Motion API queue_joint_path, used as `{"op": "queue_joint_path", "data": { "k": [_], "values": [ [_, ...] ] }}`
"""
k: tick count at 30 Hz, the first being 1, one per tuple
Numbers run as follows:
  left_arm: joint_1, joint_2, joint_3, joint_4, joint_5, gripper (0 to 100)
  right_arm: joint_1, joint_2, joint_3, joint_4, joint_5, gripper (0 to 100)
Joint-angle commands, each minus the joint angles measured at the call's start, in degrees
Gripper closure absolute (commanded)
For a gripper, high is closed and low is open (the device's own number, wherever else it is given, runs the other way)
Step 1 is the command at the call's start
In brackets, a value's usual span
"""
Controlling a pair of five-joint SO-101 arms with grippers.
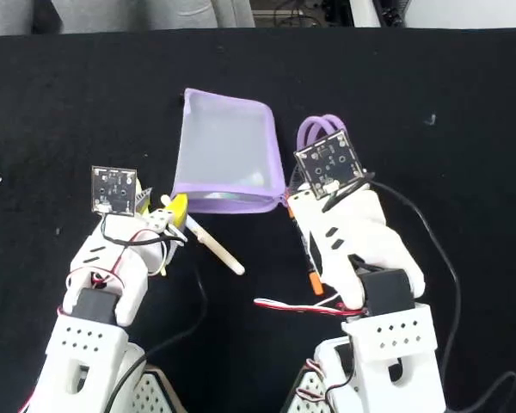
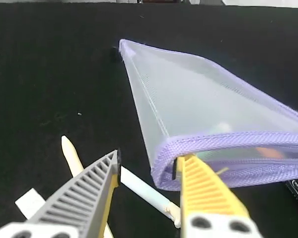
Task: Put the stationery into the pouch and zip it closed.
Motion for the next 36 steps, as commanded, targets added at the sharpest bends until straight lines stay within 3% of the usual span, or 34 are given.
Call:
{"op": "queue_joint_path", "data": {
  "k": [1, 5, 13, 25, 32, 36],
  "values": [
    [0.48, 0.35, -2.24, -3.25, 0.97, 79, -0.35, -1.71, -3.74, 0.09, 0.00, 98.8],
    [0.48, 0.35, 1.36, -8.88, 0.97, 79, -0.35, -1.71, -3.74, 0.18, 0.00, 98.8],
    [0.57, 3.16, 1.54, -11.78, -1.67, 79, -0.35, -1.71, -3.91, 0.97, 0.00, 98.8],
    [0.48, 29.71, -13.49, -15.74, -2.20, 79, -0.35, -1.71, -4.09, 1.32, 0.35, 98.8],
    [0.40, 39.47, -14.99, -26.55, -2.29, 79, -0.35, -1.71, -4.09, 1.32, 0.35, 98.8],
    [0.40, 43.96, -17.54, -27.25, -2.73, 87, -0.35, -1.71, -4.09, 1.32, 0.35, 98.8]
  ]
}}
